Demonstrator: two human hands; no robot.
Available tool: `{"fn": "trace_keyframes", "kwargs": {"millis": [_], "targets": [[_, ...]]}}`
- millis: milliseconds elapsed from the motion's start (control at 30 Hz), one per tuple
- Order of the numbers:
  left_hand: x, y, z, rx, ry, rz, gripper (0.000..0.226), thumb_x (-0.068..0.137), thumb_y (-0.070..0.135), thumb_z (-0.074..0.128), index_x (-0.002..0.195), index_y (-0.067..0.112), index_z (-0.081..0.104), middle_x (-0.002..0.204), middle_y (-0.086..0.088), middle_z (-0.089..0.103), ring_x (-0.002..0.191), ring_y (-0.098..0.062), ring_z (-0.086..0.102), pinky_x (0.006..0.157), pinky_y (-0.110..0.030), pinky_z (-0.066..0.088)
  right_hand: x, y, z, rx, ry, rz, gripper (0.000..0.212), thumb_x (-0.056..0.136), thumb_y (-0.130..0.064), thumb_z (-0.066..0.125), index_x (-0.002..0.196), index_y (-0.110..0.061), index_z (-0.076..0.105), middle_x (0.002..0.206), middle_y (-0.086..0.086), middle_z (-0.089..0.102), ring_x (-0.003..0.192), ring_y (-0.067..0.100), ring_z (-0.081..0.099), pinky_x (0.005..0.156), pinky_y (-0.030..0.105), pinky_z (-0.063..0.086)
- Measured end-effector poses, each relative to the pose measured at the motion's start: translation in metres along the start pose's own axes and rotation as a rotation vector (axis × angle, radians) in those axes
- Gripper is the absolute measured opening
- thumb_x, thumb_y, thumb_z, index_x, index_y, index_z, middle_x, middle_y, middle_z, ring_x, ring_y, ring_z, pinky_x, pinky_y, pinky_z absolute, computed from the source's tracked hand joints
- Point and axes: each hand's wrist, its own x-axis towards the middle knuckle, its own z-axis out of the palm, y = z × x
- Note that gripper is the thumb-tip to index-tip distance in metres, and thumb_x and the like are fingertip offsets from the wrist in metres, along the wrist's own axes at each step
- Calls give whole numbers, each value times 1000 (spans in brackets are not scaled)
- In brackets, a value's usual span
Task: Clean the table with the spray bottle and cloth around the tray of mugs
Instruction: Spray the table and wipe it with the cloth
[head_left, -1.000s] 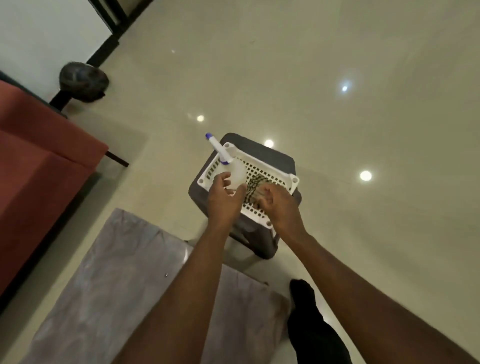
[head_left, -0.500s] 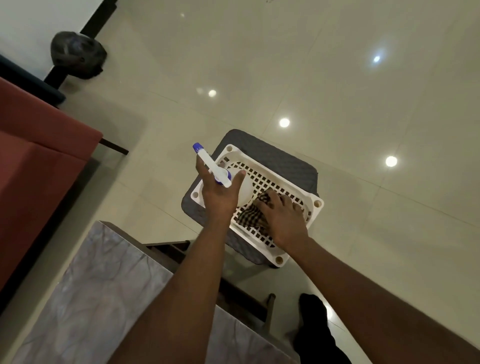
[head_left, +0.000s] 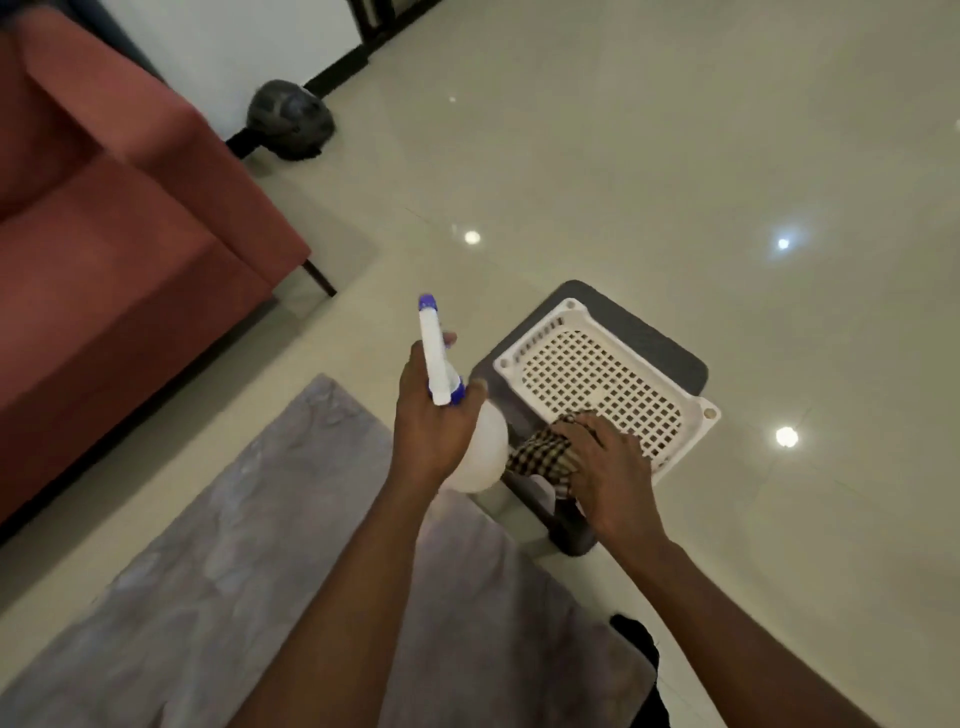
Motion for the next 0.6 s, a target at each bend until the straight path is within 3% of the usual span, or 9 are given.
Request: {"fn": "trace_keyframes", "kwargs": {"millis": [167, 267, 333, 400, 467, 533, 600], "targets": [[-73, -33, -135, -41, -232, -239, 39, 77, 3, 68, 107, 26, 58, 99, -7, 62, 84, -19, 58, 70, -29, 48, -63, -95, 17, 86, -71, 5, 52, 77, -24, 73, 125, -31, 54, 128, 0, 53, 113, 29, 51, 91, 46, 46], [-106, -69, -193, -108, -287, -312, 29, 75, 0, 66, 101, 12, 64, 103, -18, 66, 70, -20, 60, 67, -36, 53, -84, -155, 38, 76, -180, -25, 56, 74, -25, 73, 126, -28, 53, 126, 2, 50, 112, 29, 48, 92, 42, 42], [-115, -89, -217, -130, -296, -329, 18, 81, 14, 68, 98, 21, 65, 99, -16, 68, 61, -20, 62, 70, -40, 55, -90, -182, 53, 23, -233, -54, 53, 75, -32, 67, 125, -29, 51, 125, 2, 49, 111, 29, 50, 91, 42, 43], [-117, -106, -231, -110, -277, -373, 21, 86, 32, 68, 106, 34, 62, 95, -7, 71, 55, -18, 63, 67, -33, 53, -89, -198, 71, -96, -236, -116, 51, 74, -47, 53, 123, -34, 48, 124, -1, 49, 108, 27, 51, 88, 44, 46], [-107, -120, -238, -73, -244, -423, 28, 88, 42, 64, 109, 25, 65, 82, -5, 72, 53, -17, 62, 64, -27, 51, -83, -209, 88, -137, -260, -170, 48, 79, -43, 54, 126, -32, 47, 127, -1, 47, 109, 26, 49, 87, 41, 46], [-88, -131, -238, -48, -214, -482, 34, 88, 45, 63, 101, 15, 69, 65, -8, 69, 53, -18, 62, 63, -27, 51, -72, -211, 109, -190, -271, -239, 48, 86, -34, 57, 131, -29, 43, 134, 0, 41, 113, 27, 45, 88, 39, 42], [-65, -141, -235, -32, -195, -509, 33, 88, 43, 63, 95, 12, 70, 62, -13, 67, 49, -18, 61, 61, -26, 51, -59, -213, 125, -296, -251, -315, 49, 87, -34, 56, 133, -29, 41, 137, 0, 39, 112, 27, 45, 86, 40, 42]]}}
